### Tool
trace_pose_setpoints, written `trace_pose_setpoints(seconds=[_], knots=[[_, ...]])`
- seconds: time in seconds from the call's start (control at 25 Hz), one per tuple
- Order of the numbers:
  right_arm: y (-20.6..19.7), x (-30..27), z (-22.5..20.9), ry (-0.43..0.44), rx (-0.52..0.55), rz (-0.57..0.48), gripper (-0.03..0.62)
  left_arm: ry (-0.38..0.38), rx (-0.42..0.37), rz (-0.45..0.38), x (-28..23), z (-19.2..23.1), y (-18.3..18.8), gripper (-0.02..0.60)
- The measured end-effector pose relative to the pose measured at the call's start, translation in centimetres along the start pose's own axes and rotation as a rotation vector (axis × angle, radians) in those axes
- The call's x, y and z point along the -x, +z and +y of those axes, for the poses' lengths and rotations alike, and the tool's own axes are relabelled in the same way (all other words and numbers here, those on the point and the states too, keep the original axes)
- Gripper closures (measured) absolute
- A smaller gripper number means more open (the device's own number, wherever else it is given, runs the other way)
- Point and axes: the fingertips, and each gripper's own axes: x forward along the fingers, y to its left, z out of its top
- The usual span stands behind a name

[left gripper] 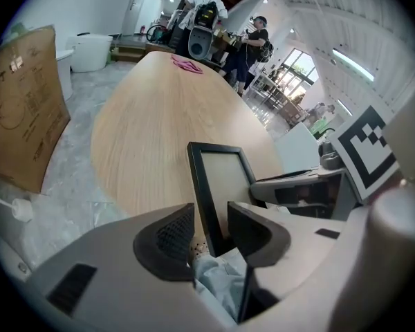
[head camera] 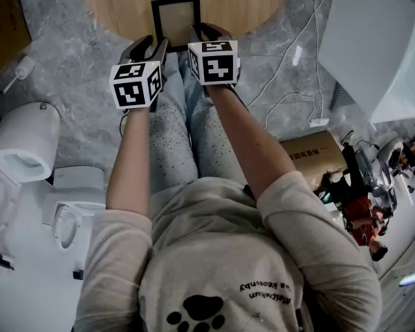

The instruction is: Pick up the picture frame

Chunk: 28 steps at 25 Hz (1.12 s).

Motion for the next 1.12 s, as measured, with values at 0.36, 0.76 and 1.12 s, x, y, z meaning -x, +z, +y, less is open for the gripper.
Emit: trace_pose_setpoints(seconds=[0.36, 0.76, 1.12], knots=[[-2.9, 0.7, 0.2, 0.005, 0.022, 0.023, 0.513, -0.033, 0.05, 0.061, -0.4, -0.8, -3.5, 0.407], [-3.9, 0.7, 0.5, 0.021, 0.02, 0.034, 0.515, -0.134, 0.086, 0.113, -1.7, -1.0, -5.1, 0.363], [-4.2, 0.6, 0.9, 0.079, 0.031, 0.039, 0.516, -0.377, 0.207, 0.181, -3.4, -3.2, -5.6, 0.342]])
